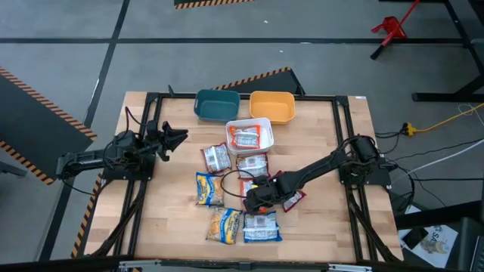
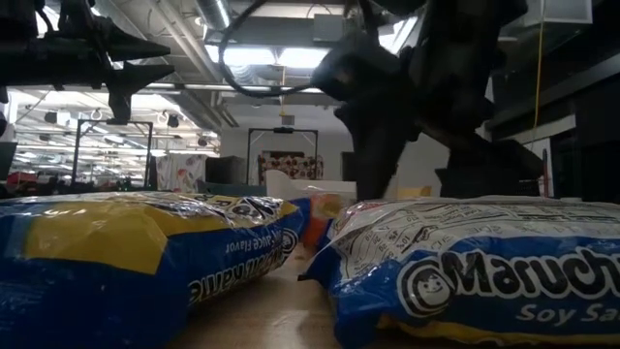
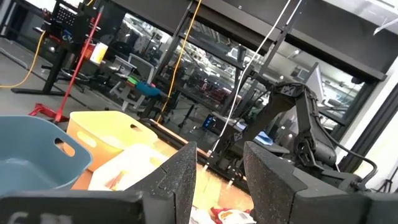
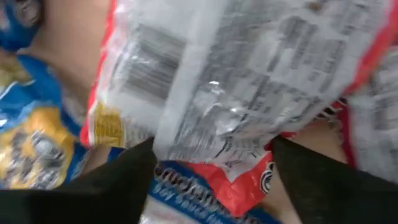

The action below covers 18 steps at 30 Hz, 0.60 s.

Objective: Sort Maruchan noodles
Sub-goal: Put the orange noodle pack into the white bin

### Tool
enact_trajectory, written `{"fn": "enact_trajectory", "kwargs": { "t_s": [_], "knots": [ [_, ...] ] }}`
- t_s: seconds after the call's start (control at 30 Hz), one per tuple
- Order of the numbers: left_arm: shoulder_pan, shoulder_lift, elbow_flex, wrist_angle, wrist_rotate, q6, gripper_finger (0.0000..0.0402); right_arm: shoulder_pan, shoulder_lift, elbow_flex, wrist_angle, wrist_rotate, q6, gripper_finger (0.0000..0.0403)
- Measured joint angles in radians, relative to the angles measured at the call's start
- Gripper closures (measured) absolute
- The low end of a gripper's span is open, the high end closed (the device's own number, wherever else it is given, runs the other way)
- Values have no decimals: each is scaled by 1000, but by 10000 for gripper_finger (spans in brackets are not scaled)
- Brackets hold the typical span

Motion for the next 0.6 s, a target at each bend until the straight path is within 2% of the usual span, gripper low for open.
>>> {"fn": "enact_trajectory", "kwargs": {
  "t_s": [0.37,0.43,0.6],
  "knots": [
    [0,0,0,-4,0,0,274,-6,0,2,-55,38,-11,374],
    [0,0,0,-5,0,0,274,-6,0,3,-54,36,-26,391],
    [0,0,0,-7,-6,0,274,-6,0,24,-60,0,-26,391]
  ]
}}
